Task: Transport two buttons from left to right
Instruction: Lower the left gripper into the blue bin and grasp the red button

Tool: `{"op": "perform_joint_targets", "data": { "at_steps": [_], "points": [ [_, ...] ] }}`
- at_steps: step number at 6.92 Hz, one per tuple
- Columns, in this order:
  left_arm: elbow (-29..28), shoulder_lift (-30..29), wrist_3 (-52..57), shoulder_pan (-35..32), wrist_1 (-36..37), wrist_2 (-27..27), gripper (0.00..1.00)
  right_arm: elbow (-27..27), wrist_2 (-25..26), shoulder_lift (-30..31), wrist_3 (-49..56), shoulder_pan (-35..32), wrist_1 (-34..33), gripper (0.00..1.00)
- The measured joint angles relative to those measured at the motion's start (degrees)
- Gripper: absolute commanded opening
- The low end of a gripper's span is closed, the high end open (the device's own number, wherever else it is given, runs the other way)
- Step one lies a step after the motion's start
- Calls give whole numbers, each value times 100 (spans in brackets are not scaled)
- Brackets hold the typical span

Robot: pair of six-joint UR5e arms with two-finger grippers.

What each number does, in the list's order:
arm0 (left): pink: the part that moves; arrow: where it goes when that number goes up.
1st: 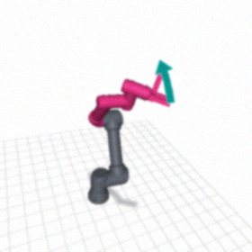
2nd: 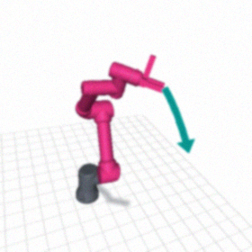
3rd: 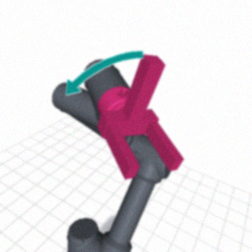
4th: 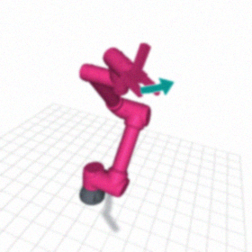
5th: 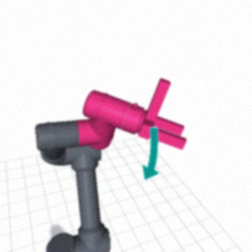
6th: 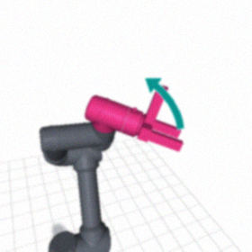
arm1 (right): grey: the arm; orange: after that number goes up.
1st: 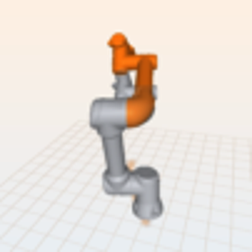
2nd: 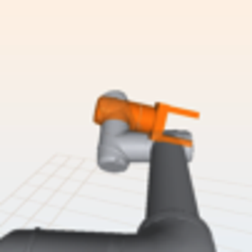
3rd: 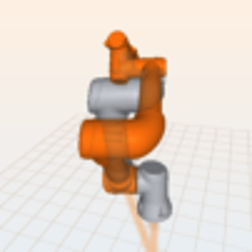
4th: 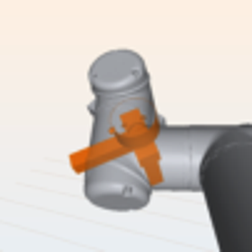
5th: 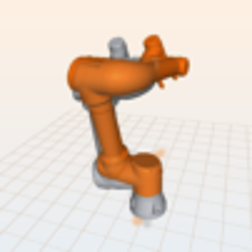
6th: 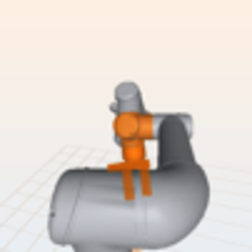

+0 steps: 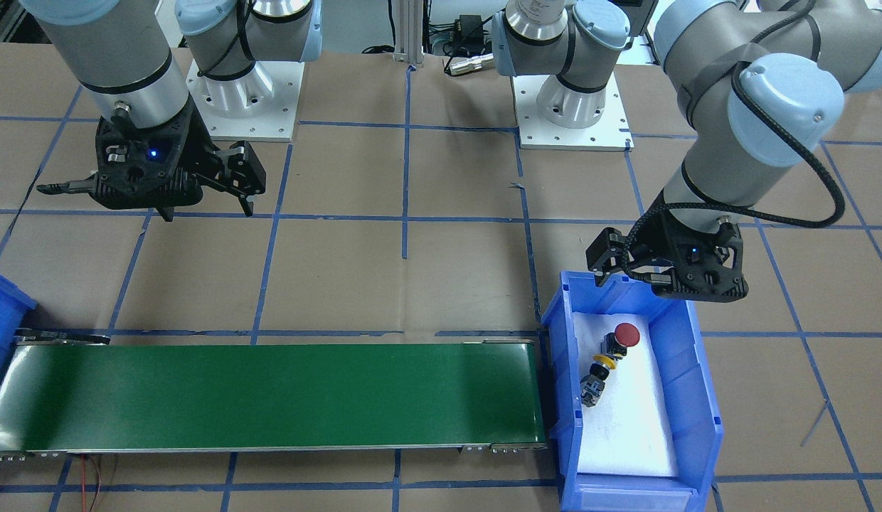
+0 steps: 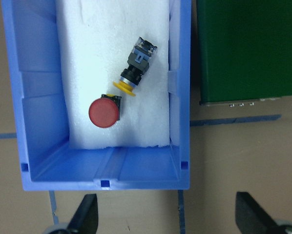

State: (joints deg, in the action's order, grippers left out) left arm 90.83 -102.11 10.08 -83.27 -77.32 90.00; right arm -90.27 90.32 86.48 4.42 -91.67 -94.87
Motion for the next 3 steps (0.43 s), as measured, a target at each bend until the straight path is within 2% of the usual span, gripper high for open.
{"op": "perform_joint_targets", "data": {
  "at_steps": [3],
  "points": [
    [391,-190,146,386,271,-54,99,0,-2,0,-2,-26,-4,100]
  ]
}}
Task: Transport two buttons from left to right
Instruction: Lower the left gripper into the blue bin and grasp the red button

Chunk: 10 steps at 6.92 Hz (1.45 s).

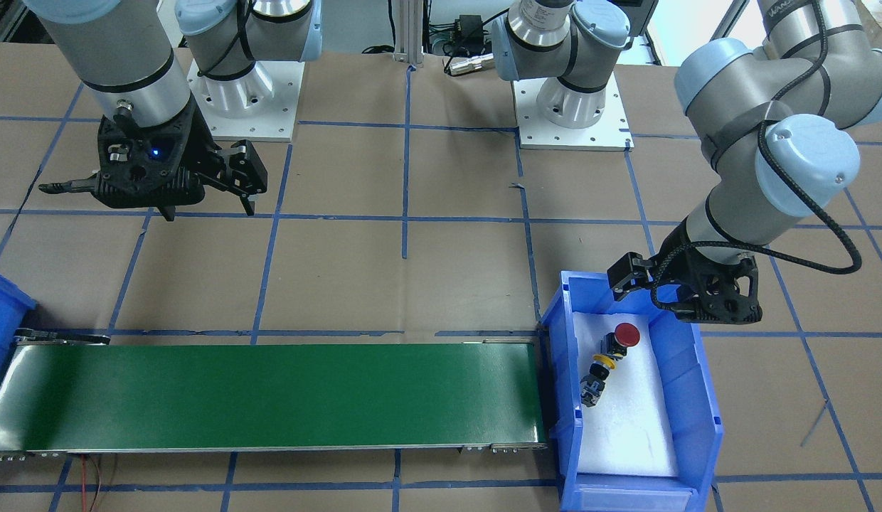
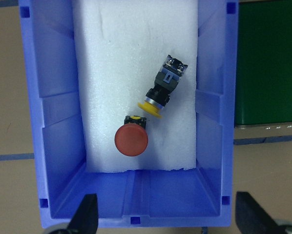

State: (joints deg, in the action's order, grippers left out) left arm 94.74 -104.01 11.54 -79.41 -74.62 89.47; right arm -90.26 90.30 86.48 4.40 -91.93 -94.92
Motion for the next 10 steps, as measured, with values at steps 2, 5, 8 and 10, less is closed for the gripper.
{"op": "perform_joint_targets", "data": {
  "at_steps": [2,5,8,10],
  "points": [
    [211,-224,-19,35,472,-201,98,0,-33,-5,-21,-22,-15,100],
    [454,-494,-10,39,1120,-437,95,9,-43,-12,-12,1,-26,100],
    [461,-695,-145,39,1301,-297,44,10,-43,16,-8,35,0,100],
    [478,-640,-161,34,1082,-253,30,6,-40,18,-1,46,7,100]
  ]
}}
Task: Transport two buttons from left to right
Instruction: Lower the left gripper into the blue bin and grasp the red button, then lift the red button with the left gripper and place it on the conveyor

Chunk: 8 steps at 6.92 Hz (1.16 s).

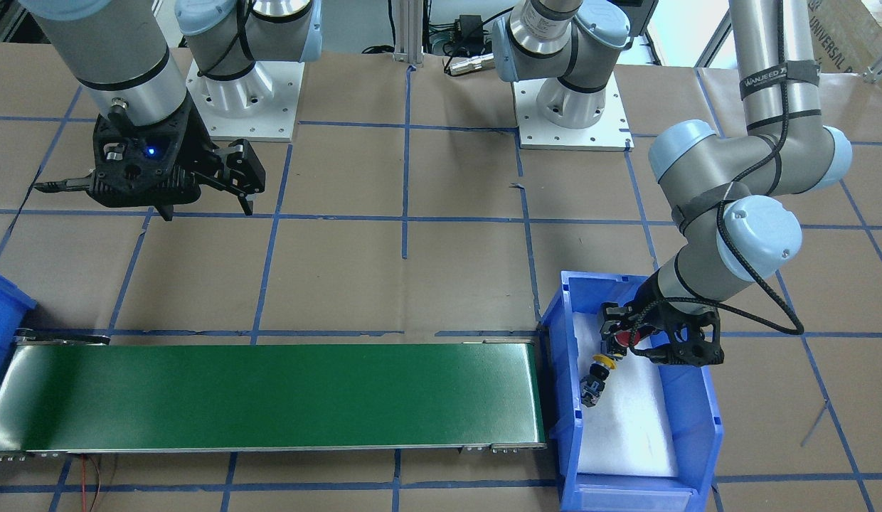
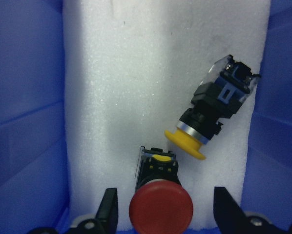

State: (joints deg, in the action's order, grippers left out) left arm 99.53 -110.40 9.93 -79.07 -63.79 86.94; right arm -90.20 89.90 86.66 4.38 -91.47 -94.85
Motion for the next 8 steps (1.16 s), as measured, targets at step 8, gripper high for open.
{"op": "perform_joint_targets", "data": {
  "at_steps": [8],
  "points": [
    [-720,708,-91,-349,-1476,44,23,-6,1,0,1,-13,-5,100]
  ]
}}
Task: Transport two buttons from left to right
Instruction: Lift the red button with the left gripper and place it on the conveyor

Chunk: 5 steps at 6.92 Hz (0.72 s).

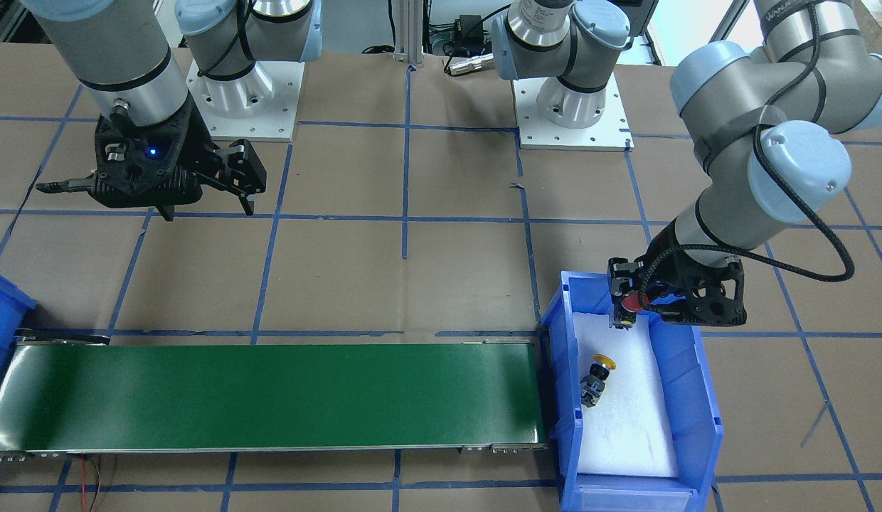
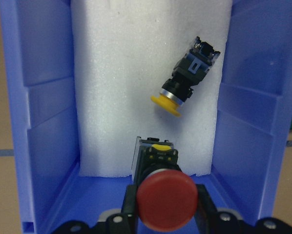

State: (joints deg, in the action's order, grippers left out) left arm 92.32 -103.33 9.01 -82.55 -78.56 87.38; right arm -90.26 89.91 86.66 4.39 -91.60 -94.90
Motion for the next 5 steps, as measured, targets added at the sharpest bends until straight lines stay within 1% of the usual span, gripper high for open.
{"op": "perform_joint_targets", "data": {
  "at_steps": [1,2,4,5],
  "points": [
    [-128,103,-300,-311,-105,-23,23,0,0,0,0,2,3,100],
    [-226,158,-637,-548,-164,-160,20,1,0,1,0,9,5,100],
    [-242,144,-1475,-832,-174,-675,18,7,0,13,0,14,10,100],
    [-223,72,-1767,-1013,-43,-771,19,8,0,15,0,17,10,100]
  ]
}}
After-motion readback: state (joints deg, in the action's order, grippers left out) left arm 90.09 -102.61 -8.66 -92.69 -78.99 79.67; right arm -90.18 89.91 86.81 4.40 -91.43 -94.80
